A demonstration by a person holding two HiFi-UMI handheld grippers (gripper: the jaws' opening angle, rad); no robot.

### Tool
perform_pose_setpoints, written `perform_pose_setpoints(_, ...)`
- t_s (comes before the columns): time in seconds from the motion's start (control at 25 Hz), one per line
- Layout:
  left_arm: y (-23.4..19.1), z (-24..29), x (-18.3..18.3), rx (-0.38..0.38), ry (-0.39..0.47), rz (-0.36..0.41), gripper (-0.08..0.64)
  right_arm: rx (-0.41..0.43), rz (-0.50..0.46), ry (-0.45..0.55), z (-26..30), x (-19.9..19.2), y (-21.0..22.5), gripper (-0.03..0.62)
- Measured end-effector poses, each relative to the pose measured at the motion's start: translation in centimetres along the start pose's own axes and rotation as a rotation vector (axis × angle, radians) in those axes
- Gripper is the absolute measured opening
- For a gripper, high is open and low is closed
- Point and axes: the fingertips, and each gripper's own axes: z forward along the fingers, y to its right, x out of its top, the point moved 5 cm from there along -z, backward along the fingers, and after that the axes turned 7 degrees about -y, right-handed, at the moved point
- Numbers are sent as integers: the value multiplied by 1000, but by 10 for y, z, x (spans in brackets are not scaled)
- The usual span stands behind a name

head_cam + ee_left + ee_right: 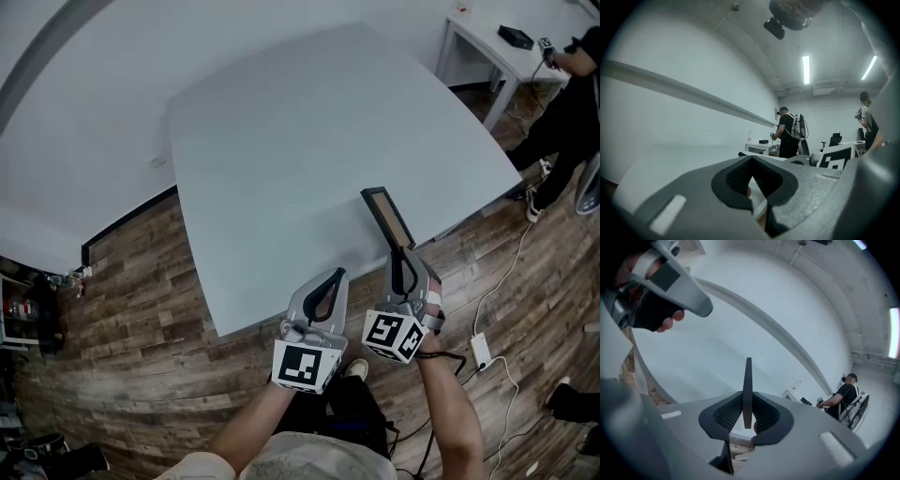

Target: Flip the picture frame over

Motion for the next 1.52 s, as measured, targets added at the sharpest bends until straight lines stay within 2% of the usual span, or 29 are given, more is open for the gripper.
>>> perform_pose_setpoints(0.24, -4, -3, 3, 5, -3, -1, 0, 13, 124, 14, -7, 7, 8, 91)
perform_pose_setpoints(0.48, -9, -6, 4, 13, -13, 11, 0, 11, 199, 31, -13, 7, 18, 91)
perform_pose_setpoints(0.68, -11, -4, 6, 20, -4, 15, 0, 48, 332, 37, -14, 3, 23, 91)
perform_pose_setpoints(0.8, -10, -4, 4, 17, -24, 18, 0, 113, 464, 69, -16, 3, 29, 91)
perform_pose_setpoints(0.92, -12, -4, 4, 25, -7, 12, 0, 176, 609, 97, -17, -3, 31, 92)
perform_pose_setpoints(1.04, -15, -4, 7, 36, 28, 3, 0, 230, 783, 103, -17, -10, 35, 91)
perform_pose_setpoints(1.32, -15, -6, 9, 34, 30, 10, 0, 407, 1246, 150, -11, -29, 42, 91)
perform_pose_setpoints(1.44, -14, -5, 7, 36, 27, 2, 0, 462, 1371, 159, -8, -37, 42, 91)
perform_pose_setpoints(1.52, -13, -4, 9, 33, 31, 7, 0, 539, 1469, 205, -6, -37, 40, 92)
